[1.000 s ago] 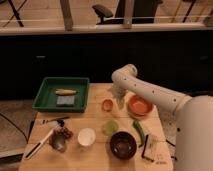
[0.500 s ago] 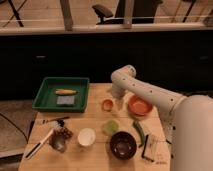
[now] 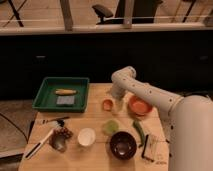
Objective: Place apple in paper cup
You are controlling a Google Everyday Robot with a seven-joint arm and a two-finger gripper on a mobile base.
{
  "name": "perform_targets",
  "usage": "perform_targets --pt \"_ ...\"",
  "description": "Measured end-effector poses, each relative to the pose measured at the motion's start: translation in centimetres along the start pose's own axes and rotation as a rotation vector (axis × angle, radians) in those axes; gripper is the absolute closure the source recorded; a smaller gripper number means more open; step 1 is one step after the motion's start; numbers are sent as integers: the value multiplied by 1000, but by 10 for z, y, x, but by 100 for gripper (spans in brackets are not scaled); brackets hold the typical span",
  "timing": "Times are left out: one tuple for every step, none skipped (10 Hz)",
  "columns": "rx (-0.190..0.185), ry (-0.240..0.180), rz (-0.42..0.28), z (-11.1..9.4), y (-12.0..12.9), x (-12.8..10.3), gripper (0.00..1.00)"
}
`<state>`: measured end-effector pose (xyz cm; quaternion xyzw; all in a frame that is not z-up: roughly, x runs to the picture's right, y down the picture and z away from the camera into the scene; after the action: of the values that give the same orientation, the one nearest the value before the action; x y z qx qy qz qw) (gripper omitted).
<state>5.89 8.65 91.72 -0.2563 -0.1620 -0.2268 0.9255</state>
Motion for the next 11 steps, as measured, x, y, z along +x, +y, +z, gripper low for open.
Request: perform_targets --pt "-1 -2 -2 1 0 0 20" --pt "-3 -7 -6 1 -1 -1 20" --pt "-5 -12 -9 1 -1 -1 20" --pt "-6 -16 -11 1 -1 -2 20" --pt "-7 -21 -14 2 -2 -3 20" --pt "-9 -26 -16 4 -1 -3 20" --pt "-11 -29 -19 5 0 -4 20" --pt "-10 -34 -21 5 -1 -4 20" --pt "-11 -37 -23 5 -1 -5 20" --pt "-12 -40 -24 5 0 -4 20" --pt "-12 -42 -25 6 -1 -5 20"
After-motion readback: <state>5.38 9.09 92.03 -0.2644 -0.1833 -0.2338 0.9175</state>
